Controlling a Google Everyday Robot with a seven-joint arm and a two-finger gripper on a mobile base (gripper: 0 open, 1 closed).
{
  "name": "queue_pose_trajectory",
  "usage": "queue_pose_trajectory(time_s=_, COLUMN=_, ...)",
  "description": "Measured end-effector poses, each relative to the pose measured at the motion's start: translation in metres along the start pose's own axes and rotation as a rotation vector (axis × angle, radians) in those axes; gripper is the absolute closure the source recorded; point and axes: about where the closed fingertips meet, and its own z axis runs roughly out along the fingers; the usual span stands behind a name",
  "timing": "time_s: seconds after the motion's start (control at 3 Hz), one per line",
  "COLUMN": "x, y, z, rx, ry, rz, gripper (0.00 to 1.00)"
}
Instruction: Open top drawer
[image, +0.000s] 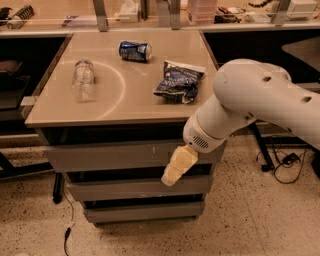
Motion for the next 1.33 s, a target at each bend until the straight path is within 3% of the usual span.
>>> queue_pose_trajectory(time_s=0.33, x=-0.005, y=0.01, z=0.029, rx=-0.017, ry=-0.029, rz=-0.024, gripper=0.0)
queue_pose_trajectory(time_s=0.67, x=-0.007, y=0.0, z=0.059, rx=0.015, ry=-0.059, rz=-0.014, gripper=0.0)
queue_pose_trajectory(time_s=1.33, x=0.01, y=-0.019, z=0.088, rx=0.065, ry=-0.058, rz=0.007, gripper=0.0)
